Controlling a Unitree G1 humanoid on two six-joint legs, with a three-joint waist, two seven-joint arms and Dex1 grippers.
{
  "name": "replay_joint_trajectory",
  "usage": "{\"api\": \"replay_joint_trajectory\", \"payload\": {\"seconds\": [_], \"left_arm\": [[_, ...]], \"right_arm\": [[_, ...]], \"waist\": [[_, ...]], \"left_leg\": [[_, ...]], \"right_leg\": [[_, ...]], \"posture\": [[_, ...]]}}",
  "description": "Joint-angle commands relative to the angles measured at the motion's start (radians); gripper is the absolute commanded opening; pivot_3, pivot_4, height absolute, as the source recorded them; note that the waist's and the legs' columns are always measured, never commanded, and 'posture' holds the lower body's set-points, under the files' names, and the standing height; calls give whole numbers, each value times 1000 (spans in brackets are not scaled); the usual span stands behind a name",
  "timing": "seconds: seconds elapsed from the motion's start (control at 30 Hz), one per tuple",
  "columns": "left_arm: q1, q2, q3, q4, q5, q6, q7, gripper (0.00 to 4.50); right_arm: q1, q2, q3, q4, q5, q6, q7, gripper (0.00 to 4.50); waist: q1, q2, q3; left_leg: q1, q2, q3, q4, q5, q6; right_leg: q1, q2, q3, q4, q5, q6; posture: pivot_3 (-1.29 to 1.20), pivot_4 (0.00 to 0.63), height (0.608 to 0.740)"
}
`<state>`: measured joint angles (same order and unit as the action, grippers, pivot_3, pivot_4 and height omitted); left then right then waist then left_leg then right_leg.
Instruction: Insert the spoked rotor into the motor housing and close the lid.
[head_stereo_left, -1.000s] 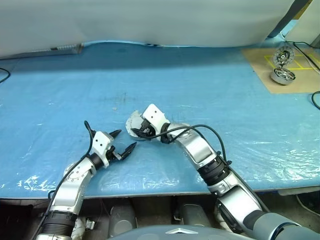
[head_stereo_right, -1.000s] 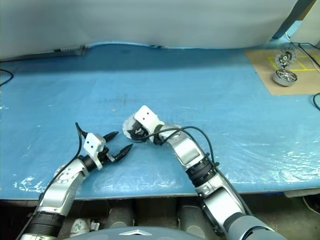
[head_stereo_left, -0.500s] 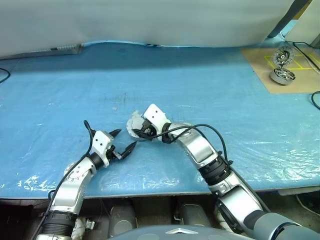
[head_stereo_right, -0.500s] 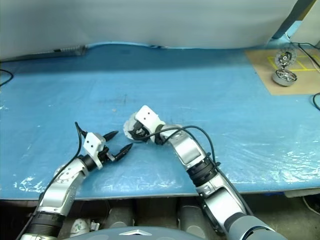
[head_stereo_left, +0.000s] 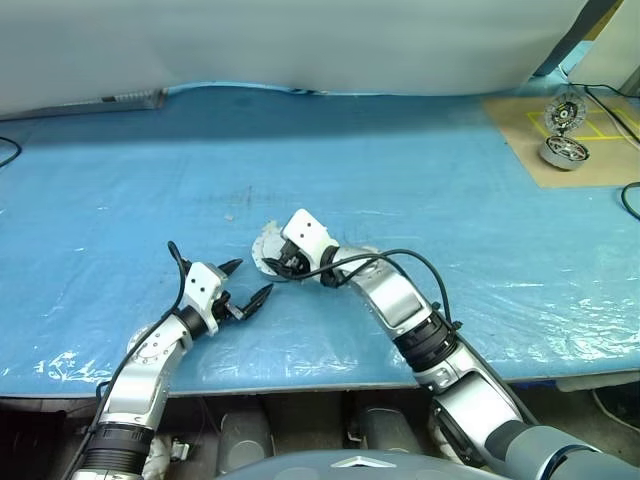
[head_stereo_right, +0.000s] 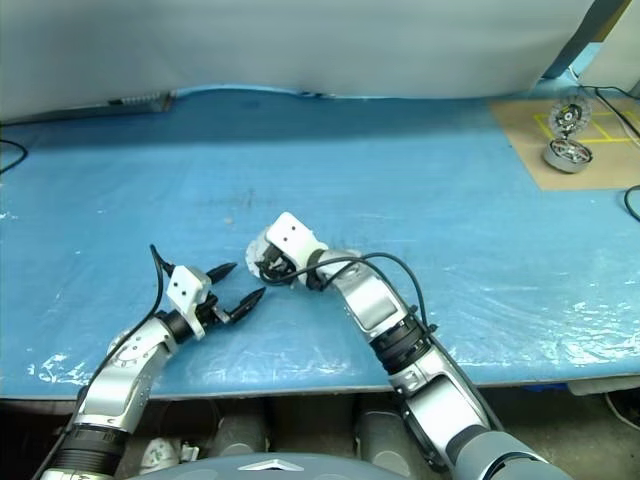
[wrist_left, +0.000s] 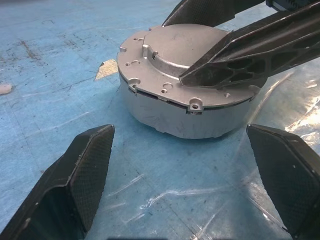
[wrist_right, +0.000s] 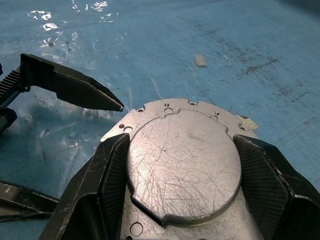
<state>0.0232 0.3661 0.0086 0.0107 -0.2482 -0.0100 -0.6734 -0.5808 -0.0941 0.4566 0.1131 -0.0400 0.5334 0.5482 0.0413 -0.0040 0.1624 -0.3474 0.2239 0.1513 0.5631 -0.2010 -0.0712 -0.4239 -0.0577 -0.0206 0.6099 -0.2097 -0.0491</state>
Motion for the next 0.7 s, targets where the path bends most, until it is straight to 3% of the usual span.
{"api": "replay_joint_trajectory", "payload": {"seconds": [0.03, 0.57, 0.7], "left_arm": [[1, 10, 11, -37, -8, -5, -4, 4500], [-13, 10, 9, -24, -10, -4, -10, 4500], [-13, 10, 13, -24, -15, -1, -11, 3525]], "right_arm": [[12, -8, 13, 31, -17, 66, 7, 2980], [8, -42, 46, 45, -30, 120, 47, 2980], [13, -32, 33, 55, -32, 114, 23, 2980]], "waist": [[0, 0, 0], [1, 1, -1], [1, 1, -1]], "left_leg": [[0, 0, 0, 0, 0, 0], [1, 0, 0, 0, 0, 0], [1, 0, 0, 0, 0, 0]], "right_leg": [[0, 0, 0, 0, 0, 0], [2, 0, 0, 0, 0, 0], [3, 0, 0, 0, 0, 0]], "posture": [[0, 150, 740], [0, 150, 740], [0, 150, 740]]}}
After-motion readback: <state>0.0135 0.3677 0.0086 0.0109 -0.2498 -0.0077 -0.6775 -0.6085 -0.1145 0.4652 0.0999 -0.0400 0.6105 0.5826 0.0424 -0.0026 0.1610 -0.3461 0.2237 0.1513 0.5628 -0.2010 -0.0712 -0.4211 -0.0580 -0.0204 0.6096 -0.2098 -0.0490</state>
